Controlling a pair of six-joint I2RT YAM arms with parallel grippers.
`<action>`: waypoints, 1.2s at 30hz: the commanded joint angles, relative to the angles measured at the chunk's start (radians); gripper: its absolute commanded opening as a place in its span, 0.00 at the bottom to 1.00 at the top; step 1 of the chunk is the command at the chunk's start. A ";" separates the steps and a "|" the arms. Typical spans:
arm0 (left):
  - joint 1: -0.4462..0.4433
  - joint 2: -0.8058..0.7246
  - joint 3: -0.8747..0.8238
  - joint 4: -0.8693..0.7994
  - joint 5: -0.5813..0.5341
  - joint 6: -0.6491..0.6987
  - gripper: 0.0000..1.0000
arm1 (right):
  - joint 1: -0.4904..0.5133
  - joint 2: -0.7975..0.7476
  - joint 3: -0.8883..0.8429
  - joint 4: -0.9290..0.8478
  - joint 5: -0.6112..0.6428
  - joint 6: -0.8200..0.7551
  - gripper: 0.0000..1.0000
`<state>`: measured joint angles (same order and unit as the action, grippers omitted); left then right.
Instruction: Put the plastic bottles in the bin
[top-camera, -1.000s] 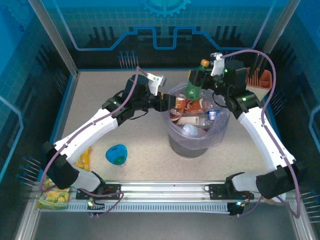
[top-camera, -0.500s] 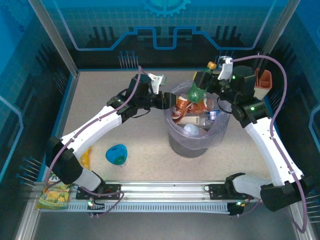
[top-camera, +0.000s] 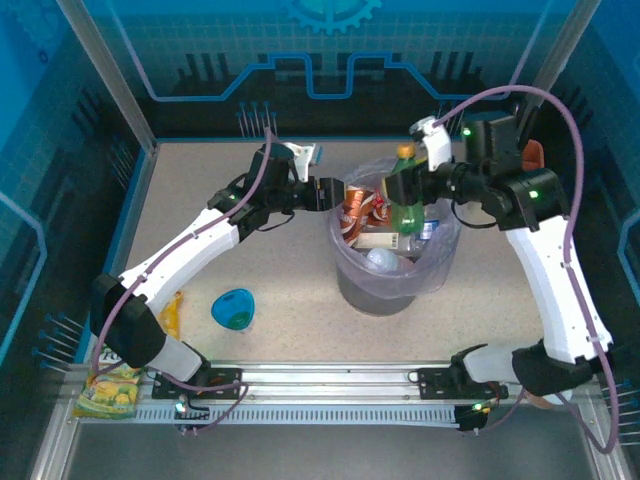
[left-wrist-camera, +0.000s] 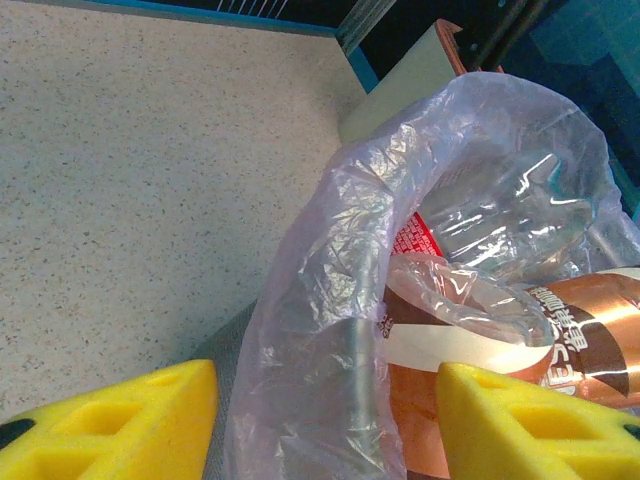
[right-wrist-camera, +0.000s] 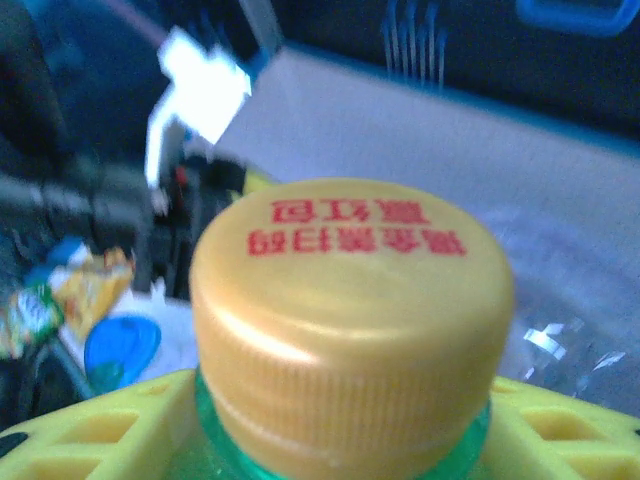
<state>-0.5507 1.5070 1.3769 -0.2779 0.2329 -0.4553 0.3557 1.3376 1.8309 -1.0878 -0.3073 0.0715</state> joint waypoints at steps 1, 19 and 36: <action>0.005 -0.015 -0.020 0.023 0.029 -0.030 0.61 | 0.045 0.060 0.016 -0.195 -0.017 -0.103 0.26; 0.007 -0.040 -0.026 0.006 0.023 -0.023 0.61 | 0.112 0.089 0.090 -0.196 0.139 -0.118 0.70; 0.031 -0.070 0.023 -0.061 0.000 0.039 0.64 | 0.039 0.003 0.030 0.049 0.144 0.034 0.52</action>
<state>-0.5339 1.4834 1.3697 -0.2958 0.2394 -0.4610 0.4335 1.3907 1.8145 -1.1339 -0.1802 0.0452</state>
